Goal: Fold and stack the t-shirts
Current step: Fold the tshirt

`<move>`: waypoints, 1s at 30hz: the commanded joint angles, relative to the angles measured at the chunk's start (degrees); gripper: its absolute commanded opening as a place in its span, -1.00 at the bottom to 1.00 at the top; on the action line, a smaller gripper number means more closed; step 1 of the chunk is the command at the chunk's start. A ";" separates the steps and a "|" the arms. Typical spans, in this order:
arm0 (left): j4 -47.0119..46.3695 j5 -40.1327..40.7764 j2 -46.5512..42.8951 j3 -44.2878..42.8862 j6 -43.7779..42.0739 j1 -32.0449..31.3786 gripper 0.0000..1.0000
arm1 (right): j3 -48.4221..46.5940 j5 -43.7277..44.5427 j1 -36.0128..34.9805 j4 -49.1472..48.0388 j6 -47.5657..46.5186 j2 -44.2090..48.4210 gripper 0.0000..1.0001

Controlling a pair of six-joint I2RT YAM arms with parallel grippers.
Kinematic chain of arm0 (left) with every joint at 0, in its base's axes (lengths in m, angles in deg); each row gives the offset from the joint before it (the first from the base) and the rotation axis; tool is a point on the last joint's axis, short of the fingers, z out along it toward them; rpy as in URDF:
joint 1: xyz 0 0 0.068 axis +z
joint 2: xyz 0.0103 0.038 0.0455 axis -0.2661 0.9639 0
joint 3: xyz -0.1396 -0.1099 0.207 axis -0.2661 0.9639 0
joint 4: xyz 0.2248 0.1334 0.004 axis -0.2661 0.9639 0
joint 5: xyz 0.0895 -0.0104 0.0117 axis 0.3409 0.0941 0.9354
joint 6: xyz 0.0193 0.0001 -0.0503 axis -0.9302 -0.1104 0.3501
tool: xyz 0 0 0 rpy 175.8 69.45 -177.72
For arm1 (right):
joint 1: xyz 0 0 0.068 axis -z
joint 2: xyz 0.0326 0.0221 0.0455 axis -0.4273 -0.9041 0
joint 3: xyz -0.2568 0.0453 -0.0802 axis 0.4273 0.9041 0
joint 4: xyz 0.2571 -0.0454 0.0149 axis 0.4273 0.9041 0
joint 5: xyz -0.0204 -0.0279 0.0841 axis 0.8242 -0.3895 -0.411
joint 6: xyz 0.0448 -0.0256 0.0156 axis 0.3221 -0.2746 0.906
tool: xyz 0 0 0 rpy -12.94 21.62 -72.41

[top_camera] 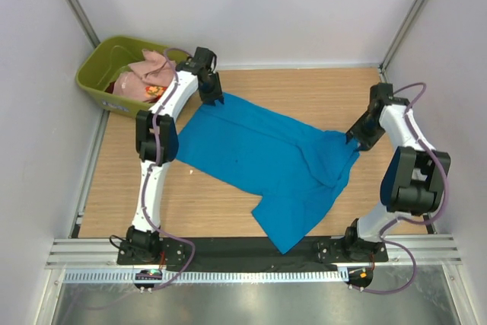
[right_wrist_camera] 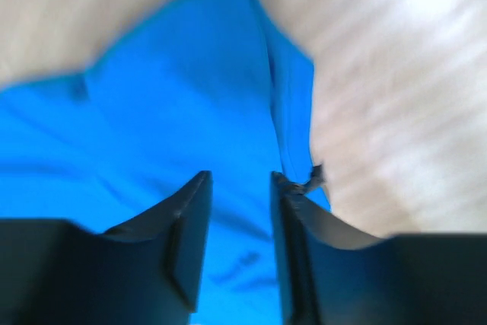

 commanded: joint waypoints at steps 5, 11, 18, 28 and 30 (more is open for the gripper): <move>-7.15 -7.31 1.47 -0.78 3.40 -0.62 -0.37 | -11.25 3.24 2.39 -7.89 -4.66 -12.58 -0.44; -10.68 -9.33 3.32 0.46 5.77 -0.62 -0.46 | -16.36 5.97 3.27 -5.60 -5.55 -17.42 -0.36; -11.12 -10.65 6.74 -0.16 8.93 0.95 -0.49 | -12.58 4.92 3.71 -7.27 -6.25 -18.21 -0.18; -11.56 -13.03 9.91 -0.51 11.14 2.01 -0.52 | -11.79 5.35 4.76 -10.43 -5.20 -21.72 -0.51; -11.29 -13.11 9.91 -0.51 11.22 2.28 -0.53 | -12.13 8.24 5.29 -10.78 -4.67 -21.99 -0.90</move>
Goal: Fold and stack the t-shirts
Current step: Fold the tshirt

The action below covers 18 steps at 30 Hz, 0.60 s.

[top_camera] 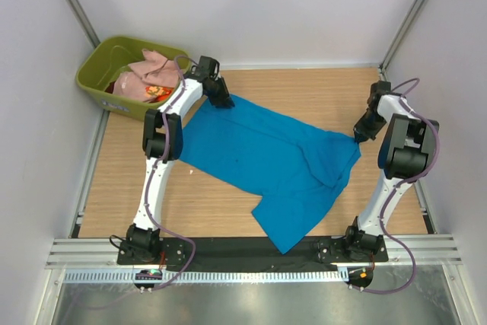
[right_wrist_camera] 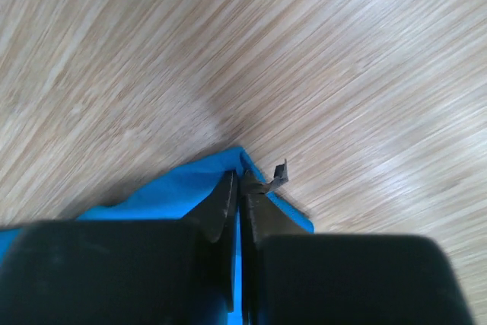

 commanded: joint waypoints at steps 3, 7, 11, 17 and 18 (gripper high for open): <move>1.45 -1.05 1.98 -0.45 2.41 2.23 -0.54 | -1.61 8.19 2.50 -1.02 2.94 0.11 -0.98; 1.54 -0.35 1.01 0.35 1.62 2.41 -0.54 | -3.54 10.76 3.12 0.57 4.53 0.02 -0.98; 2.33 -0.61 0.23 -0.44 1.53 2.50 -0.52 | -6.08 6.29 3.03 1.62 3.39 -1.73 -0.94; 4.70 -0.17 -4.69 -0.62 -0.22 2.15 -0.29 | -14.77 9.94 1.80 11.45 1.11 -1.83 -0.04; 4.96 0.79 -6.70 -0.18 -0.66 2.06 -0.26 | -15.75 11.36 0.49 14.43 -0.12 -1.22 0.07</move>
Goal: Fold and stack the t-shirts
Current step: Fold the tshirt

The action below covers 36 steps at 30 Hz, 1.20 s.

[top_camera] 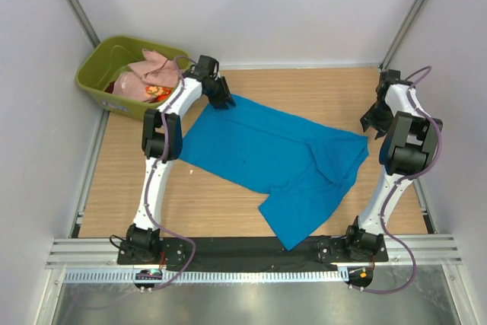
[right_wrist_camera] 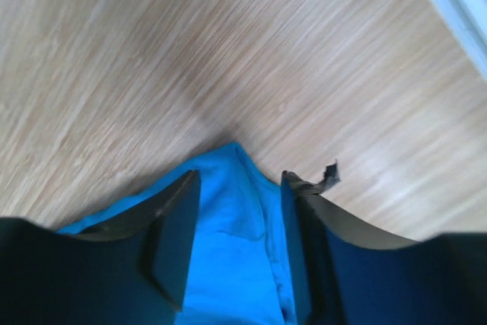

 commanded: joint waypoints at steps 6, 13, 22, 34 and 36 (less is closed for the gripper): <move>5.01 3.47 -15.40 8.21 -1.96 1.14 -0.29 | -2.01 4.15 -6.82 10.78 -3.09 11.35 0.17; 4.05 2.68 -23.94 26.21 -4.60 -1.41 -0.36 | 19.75 -10.00 -15.35 4.12 0.59 24.53 -0.13; 2.91 6.02 -27.29 41.54 -8.03 -3.17 -0.41 | 29.99 -5.00 -12.63 2.26 -0.45 27.45 -0.14; 3.35 4.35 -29.22 41.63 -6.97 -3.43 -0.45 | 36.32 -15.55 -10.78 4.28 1.40 31.83 -0.18; 3.61 4.18 -29.75 41.28 -6.89 -3.35 -0.45 | 37.29 -15.99 -10.78 4.37 1.66 32.63 -0.15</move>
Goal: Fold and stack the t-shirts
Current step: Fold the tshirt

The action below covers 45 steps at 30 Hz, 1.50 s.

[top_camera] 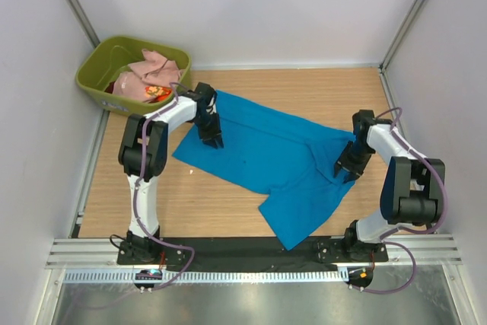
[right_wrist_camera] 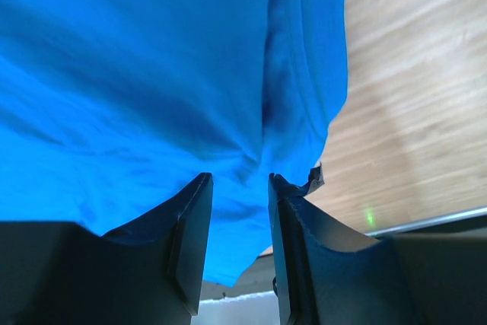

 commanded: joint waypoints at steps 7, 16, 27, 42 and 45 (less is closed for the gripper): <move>1.96 1.10 -4.93 -2.86 -1.03 0.02 -0.45 | 4.08 -2.47 -0.11 -2.79 0.96 1.96 -0.15; 3.19 1.62 -5.63 -3.91 -1.47 0.02 -0.45 | 3.74 -2.04 -0.03 -6.14 0.61 -0.59 -0.35; 2.93 3.29 -5.11 -6.71 -1.91 0.02 -0.43 | 0.66 -3.53 -0.03 0.89 0.08 3.10 -0.93; -3.40 12.08 12.99 -34.40 -1.11 0.81 -0.38 | -4.43 -6.96 -0.03 7.65 -1.06 3.89 -0.98; -3.05 14.35 16.77 -37.48 -2.69 0.98 -0.39 | -6.72 -6.70 -0.03 10.63 -1.15 4.86 -0.98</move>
